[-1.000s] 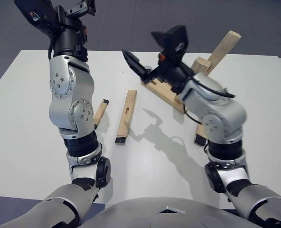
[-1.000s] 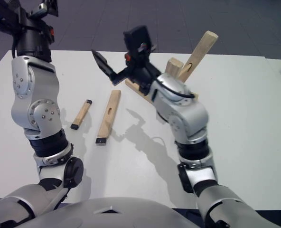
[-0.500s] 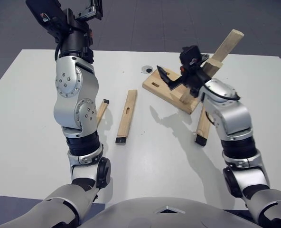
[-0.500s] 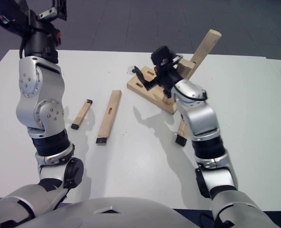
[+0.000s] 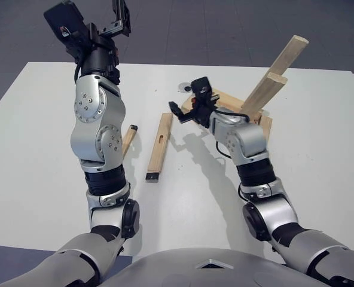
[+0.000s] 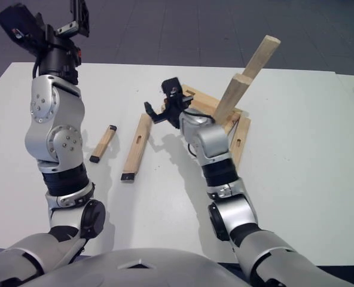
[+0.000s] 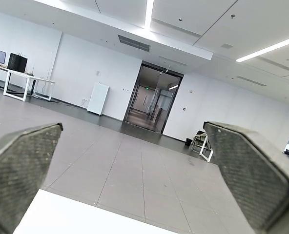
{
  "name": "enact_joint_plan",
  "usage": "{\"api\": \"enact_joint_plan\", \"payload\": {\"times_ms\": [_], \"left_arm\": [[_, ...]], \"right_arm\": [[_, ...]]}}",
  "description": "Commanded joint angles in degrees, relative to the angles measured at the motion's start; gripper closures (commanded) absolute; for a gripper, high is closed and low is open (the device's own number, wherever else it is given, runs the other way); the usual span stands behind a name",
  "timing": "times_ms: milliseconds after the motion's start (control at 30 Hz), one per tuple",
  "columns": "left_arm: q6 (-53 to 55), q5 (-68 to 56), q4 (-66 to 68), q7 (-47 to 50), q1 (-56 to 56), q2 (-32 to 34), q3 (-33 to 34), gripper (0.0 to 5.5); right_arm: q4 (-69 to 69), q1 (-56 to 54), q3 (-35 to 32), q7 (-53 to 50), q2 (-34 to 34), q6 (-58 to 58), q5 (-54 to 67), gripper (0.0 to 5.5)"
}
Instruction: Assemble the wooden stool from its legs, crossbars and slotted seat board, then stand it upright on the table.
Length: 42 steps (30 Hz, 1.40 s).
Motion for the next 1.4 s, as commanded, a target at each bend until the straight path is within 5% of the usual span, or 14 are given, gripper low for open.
{"api": "enact_joint_plan", "payload": {"times_ms": [33,400,667,833,1067,1233,1400], "left_arm": [[-0.08,0.91,0.43,0.06,0.16,-0.64,-0.63,0.12],[-0.51,2.46,0.79,0.32,1.71,-1.67,-0.58,0.12],[0.05,2.51,1.58,0.13,0.85,-1.36,-0.51,0.12],[0.74,2.22,2.59,-0.58,0.27,-0.78,-0.40,0.12],[2.15,2.37,2.32,-0.46,0.58,-0.68,-0.42,0.12],[2.46,2.62,1.91,0.20,0.92,-1.06,-0.35,0.12],[2.72,3.00,1.02,1.03,1.80,-1.67,-0.51,0.12]], "right_arm": [[5.77,-2.98,1.68,2.62,-1.49,-2.57,-2.76,0.10],[16.61,-6.08,0.73,3.92,-1.60,-4.16,-6.53,0.10],[28.85,-11.42,-10.67,2.21,0.34,2.50,-0.62,0.10],[34.22,-14.69,-12.06,6.25,-1.23,5.76,0.68,0.10],[17.98,-9.59,-0.79,22.24,-7.58,18.43,2.22,0.10],[-2.67,-4.15,12.16,36.09,-20.94,24.53,5.53,0.10],[-12.86,-5.20,23.89,50.33,-36.44,17.86,3.10,0.10]]}}
